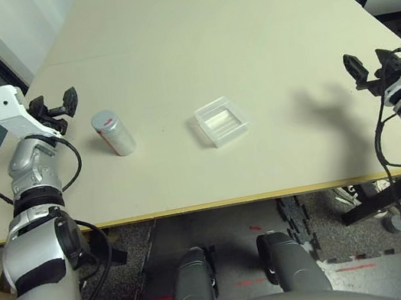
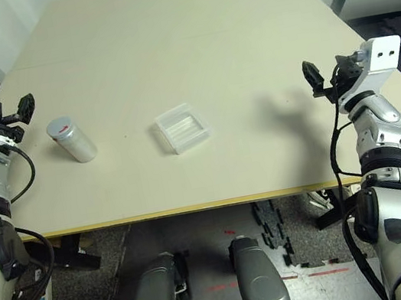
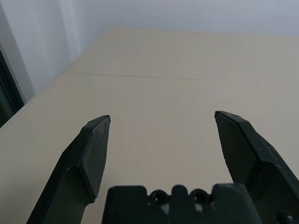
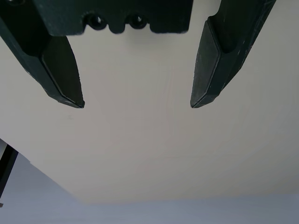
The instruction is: Pour the medicine from the bottle into the box.
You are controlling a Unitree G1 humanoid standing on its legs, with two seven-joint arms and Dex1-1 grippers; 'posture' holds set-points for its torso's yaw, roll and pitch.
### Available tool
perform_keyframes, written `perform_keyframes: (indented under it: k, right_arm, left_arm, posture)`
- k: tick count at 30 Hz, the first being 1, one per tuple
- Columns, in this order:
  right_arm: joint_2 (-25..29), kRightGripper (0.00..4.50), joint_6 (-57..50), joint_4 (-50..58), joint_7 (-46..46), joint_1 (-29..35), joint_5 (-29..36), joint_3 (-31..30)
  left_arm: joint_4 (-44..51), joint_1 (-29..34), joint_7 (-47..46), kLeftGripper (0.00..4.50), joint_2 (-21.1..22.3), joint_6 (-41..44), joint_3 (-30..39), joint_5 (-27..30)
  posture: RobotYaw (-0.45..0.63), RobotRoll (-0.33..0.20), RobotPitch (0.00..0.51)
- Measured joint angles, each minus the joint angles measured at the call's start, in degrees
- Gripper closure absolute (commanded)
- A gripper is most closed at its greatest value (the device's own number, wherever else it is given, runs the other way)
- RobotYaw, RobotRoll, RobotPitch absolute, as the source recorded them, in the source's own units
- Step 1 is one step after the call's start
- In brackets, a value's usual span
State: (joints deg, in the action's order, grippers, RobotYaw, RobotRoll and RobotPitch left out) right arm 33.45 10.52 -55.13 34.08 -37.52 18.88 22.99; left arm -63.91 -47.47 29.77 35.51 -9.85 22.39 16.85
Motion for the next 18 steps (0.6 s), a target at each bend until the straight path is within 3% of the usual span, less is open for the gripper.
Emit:
perform_keyframes:
  k: [18]
  right_arm:
    - [-0.05, 0.00, -0.40, 0.33, 4.35, -0.02, 0.93, 0.09]
  left_arm:
    - [-0.16, -1.21, 1.04, 0.01, 0.30, 0.04, 0.04, 0.07]
  posture:
    - [-0.16, 0.000, 0.097]
